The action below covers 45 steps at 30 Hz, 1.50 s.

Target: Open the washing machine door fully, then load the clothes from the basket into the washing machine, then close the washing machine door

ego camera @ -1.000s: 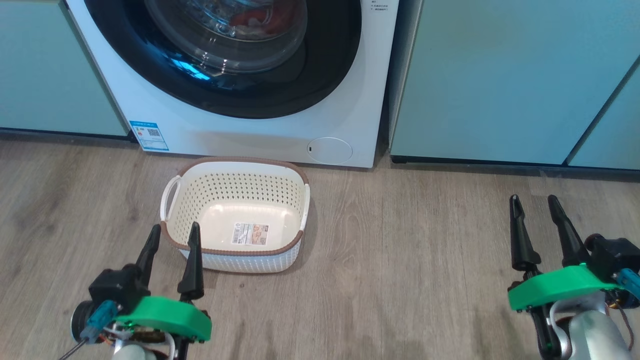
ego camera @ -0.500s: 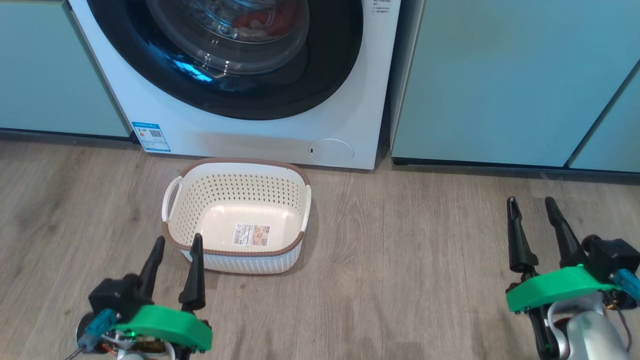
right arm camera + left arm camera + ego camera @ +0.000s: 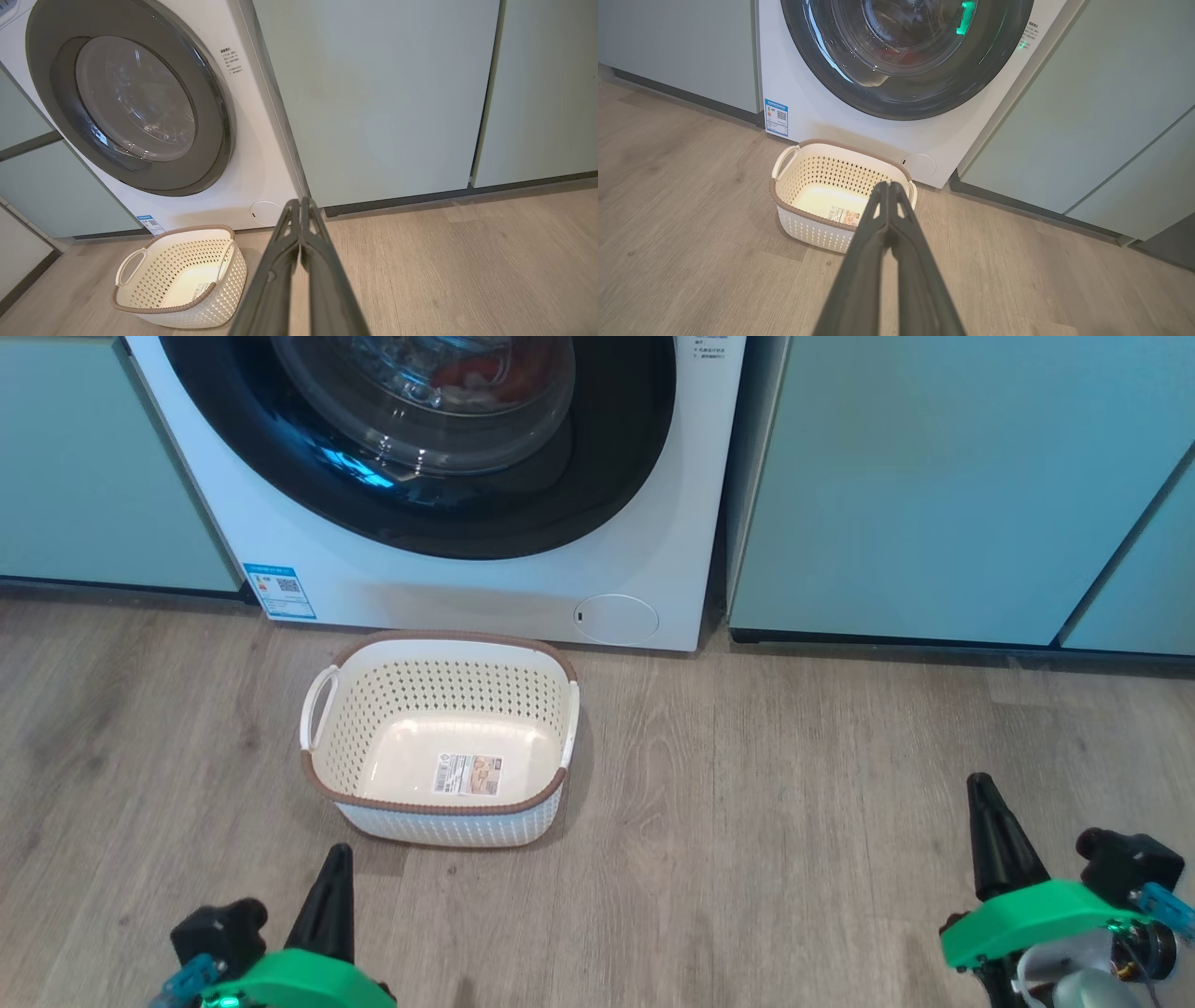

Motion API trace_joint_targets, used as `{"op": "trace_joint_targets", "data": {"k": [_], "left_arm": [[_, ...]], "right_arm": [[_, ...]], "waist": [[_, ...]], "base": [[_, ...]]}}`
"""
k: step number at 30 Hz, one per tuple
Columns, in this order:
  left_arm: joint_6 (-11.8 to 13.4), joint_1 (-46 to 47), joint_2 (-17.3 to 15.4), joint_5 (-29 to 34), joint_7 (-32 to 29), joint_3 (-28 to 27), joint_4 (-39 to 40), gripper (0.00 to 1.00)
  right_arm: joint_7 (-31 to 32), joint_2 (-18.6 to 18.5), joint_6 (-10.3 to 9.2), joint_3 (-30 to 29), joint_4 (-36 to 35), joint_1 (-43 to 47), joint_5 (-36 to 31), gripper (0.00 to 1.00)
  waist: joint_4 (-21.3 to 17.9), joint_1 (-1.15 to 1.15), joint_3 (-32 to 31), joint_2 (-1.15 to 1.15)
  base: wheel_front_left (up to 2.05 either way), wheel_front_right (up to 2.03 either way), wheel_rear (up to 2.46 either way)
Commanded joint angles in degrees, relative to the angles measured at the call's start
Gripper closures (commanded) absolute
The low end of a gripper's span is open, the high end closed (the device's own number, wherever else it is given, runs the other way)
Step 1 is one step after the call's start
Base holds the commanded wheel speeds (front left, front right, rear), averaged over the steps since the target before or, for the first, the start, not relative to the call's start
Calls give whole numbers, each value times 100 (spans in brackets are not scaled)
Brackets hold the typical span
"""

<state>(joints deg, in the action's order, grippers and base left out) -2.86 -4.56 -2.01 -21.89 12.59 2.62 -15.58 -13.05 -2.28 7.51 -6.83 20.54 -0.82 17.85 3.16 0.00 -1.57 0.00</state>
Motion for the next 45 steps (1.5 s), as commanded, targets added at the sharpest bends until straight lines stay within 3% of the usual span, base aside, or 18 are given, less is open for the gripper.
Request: {"op": "trace_joint_targets", "data": {"k": [1,45], "left_arm": [[-37,274,-8,-130,-28,-63,199,100],[-201,578,-39,-2783,-746,-385,186,100]], "right_arm": [[44,-31,0,-7,-220,-267,153,100],[769,-42,-1,17,-396,-362,2953,100]], "waist": [[-3,0,1,0],[-124,0,68,0]], "base": [[0,0,0],[0,0,0]]}}
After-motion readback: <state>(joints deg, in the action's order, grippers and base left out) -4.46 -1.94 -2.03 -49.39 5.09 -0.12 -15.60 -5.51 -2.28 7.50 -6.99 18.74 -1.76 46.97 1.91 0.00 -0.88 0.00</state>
